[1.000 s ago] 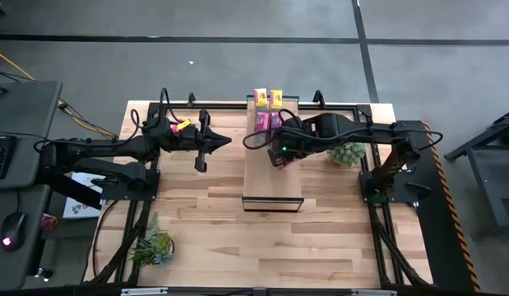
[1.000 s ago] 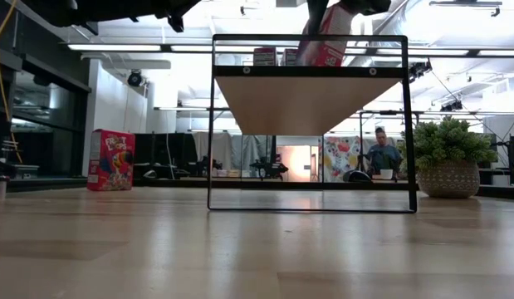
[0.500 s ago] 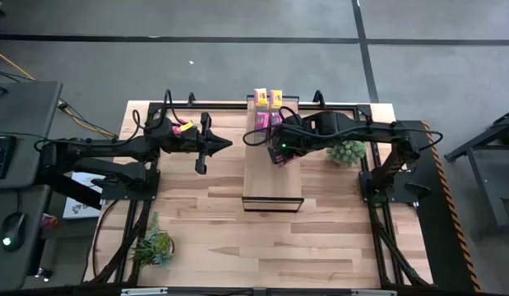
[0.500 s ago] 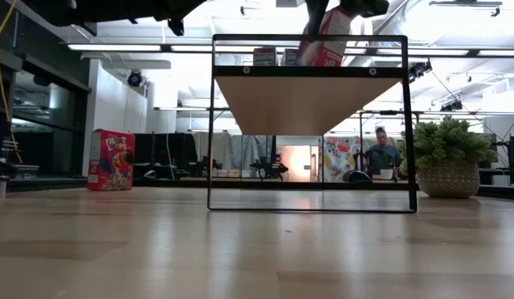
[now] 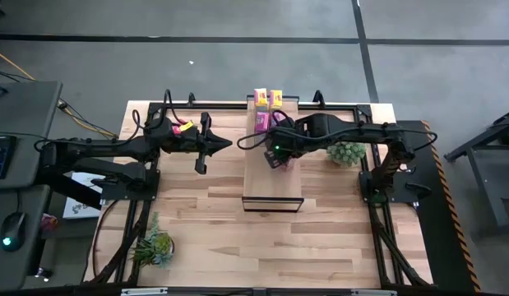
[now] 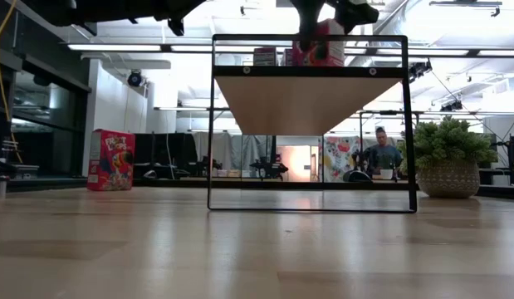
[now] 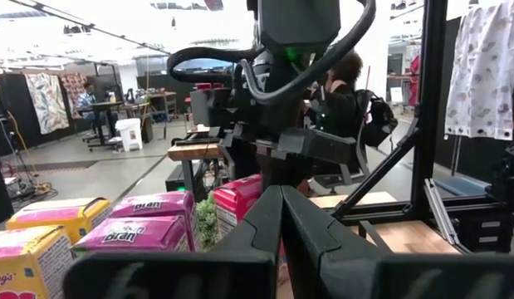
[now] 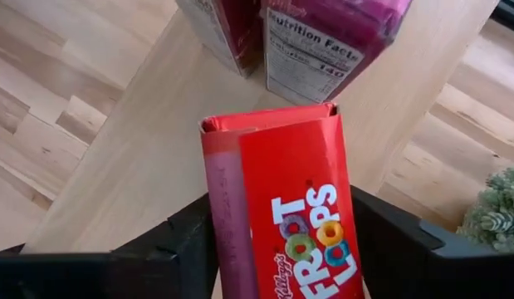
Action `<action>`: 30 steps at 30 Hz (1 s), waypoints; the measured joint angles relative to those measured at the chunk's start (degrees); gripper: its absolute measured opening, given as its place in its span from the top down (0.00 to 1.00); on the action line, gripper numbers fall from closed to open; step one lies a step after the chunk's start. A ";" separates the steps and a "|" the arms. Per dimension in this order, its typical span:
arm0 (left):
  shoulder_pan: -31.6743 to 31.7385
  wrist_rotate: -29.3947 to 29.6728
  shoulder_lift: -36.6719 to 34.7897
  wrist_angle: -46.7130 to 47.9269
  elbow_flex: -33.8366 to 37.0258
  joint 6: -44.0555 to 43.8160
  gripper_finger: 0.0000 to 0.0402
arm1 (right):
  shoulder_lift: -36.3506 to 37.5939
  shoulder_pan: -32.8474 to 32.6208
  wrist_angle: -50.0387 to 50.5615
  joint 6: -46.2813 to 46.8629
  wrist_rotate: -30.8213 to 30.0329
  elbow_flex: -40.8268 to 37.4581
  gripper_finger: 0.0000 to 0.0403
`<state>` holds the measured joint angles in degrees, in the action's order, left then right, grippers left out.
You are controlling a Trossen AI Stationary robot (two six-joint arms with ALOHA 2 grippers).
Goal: Stack cereal on shelf
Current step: Put the bottom red cereal box on the shelf
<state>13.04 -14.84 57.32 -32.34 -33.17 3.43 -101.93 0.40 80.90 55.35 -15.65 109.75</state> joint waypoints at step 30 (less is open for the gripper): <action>-0.01 0.01 0.02 1.09 -0.02 0.67 1.00 | 1.60 -4.25 9.50 -15.63 -9.48 14.51 0.45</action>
<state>13.03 -14.83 57.34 -31.24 -33.19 4.10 -100.33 -3.84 90.40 39.71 -25.12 124.26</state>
